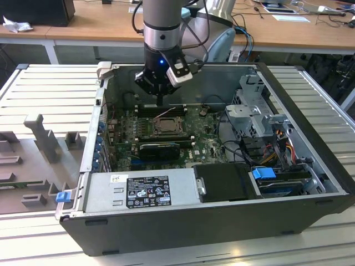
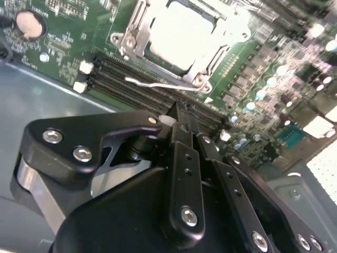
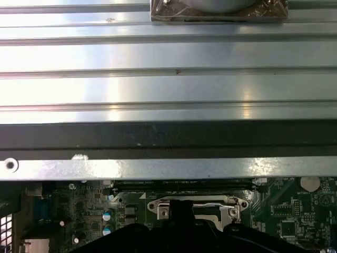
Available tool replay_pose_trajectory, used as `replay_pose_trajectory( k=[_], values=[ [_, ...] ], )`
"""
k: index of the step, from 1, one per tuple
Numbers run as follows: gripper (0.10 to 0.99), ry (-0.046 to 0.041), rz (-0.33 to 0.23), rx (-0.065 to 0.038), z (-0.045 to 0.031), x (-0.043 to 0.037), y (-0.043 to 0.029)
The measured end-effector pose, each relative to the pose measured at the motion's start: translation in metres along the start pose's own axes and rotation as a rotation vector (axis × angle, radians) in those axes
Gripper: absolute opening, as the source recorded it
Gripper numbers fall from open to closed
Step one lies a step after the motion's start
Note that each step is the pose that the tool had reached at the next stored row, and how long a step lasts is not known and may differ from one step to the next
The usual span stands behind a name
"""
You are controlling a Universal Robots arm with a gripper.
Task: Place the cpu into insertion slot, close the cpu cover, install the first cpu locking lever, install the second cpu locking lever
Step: 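Install the first cpu locking lever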
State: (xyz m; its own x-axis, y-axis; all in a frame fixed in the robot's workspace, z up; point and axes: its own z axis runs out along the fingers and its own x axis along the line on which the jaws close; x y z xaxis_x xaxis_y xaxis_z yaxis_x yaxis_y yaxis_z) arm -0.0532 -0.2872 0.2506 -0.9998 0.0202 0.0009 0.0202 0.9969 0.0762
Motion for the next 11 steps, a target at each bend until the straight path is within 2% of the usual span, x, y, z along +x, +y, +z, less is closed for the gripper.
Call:
replay_pose_trajectory(
  k=[3, 11],
  values=[
    [0.106, 0.0002, 0.000, -0.001, 0.0027, -0.0001, -0.0005],
    [0.106, 0.0000, 0.000, -0.001, 0.0031, -0.0002, -0.0005]
  ],
)
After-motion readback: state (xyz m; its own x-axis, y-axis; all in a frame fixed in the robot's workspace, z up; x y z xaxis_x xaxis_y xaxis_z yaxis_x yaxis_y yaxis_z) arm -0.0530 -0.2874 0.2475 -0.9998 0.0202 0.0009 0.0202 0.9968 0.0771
